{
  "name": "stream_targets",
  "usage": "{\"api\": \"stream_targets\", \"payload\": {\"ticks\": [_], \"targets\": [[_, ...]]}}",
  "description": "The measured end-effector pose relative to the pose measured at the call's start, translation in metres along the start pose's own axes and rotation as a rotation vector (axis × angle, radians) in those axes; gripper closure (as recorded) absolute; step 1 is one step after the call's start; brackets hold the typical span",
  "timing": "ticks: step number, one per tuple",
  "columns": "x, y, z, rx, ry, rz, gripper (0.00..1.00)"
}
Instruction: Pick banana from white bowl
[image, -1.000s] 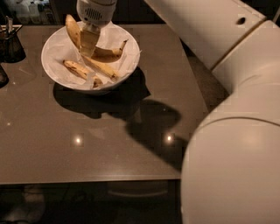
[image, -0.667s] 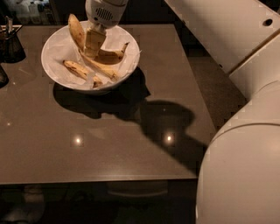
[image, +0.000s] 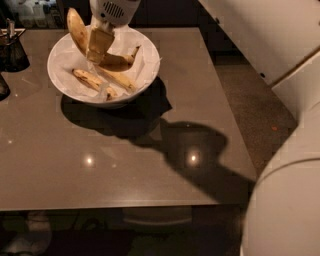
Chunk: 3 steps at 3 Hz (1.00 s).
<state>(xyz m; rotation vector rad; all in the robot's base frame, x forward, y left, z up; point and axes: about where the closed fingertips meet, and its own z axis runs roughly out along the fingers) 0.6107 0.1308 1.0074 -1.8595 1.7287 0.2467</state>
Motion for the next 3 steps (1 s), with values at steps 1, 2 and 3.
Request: {"api": "stream_targets", "payload": {"ticks": [1,2,3], "targets": [[-0.0205,0.0261,-0.0116,-0.025,-0.111,-0.026,1.00],[-0.0221,0.0269,-0.0108,-0.030,-0.114,-0.024,1.00],[-0.0221,0.0271,-0.0108,-0.030,-0.114,-0.024,1.00]]}}
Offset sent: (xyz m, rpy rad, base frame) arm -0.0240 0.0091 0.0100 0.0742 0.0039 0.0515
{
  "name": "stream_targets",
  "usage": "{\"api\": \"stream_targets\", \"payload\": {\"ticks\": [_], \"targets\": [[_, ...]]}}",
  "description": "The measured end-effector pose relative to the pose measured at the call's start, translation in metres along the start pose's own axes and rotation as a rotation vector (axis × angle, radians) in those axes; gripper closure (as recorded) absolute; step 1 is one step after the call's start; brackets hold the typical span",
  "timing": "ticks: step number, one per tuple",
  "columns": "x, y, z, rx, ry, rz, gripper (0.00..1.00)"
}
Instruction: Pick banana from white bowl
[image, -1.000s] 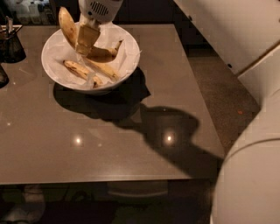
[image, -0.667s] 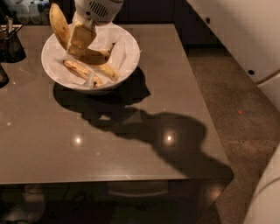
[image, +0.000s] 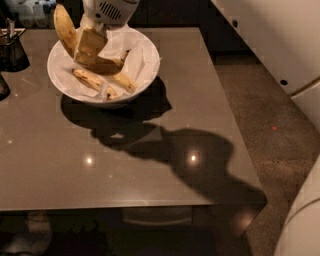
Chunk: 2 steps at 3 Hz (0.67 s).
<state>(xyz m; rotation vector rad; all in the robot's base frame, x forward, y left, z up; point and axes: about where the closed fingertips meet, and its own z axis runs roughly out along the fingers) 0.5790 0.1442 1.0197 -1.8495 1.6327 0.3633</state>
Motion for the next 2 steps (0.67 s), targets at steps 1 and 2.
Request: {"api": "stream_targets", "payload": {"ticks": [1,2], "targets": [[-0.011,0.025,-0.006,0.009,-0.068,-0.007,1.00],[-0.024,0.061,-0.015,0.033,-0.149,-0.002,1.00]]}}
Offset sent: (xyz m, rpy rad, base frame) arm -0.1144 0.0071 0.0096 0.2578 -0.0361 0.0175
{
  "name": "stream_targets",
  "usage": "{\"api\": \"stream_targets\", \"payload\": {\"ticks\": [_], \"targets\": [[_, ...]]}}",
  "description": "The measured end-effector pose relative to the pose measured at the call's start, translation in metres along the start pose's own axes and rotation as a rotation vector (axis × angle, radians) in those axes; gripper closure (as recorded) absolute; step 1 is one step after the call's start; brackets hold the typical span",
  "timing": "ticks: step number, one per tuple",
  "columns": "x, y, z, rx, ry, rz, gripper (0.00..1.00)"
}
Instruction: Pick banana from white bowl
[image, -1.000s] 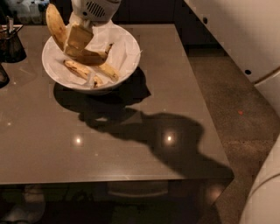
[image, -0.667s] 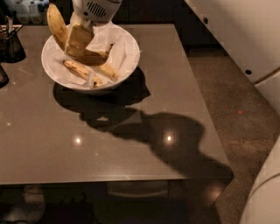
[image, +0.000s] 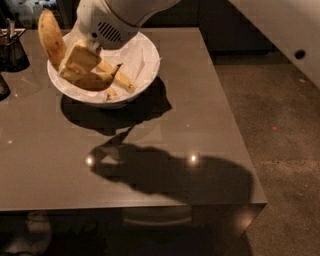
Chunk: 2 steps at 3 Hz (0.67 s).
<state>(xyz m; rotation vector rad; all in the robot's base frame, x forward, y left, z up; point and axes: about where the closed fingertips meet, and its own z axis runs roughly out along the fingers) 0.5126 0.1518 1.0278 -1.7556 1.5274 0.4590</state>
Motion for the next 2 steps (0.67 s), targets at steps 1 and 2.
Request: {"api": "stream_targets", "payload": {"ticks": [1,2], "targets": [[-0.0074,0.0304,-0.0090,0.019,-0.040,0.020,1.00],[-0.0074,0.0304,-0.0090,0.019,-0.040,0.020,1.00]]}}
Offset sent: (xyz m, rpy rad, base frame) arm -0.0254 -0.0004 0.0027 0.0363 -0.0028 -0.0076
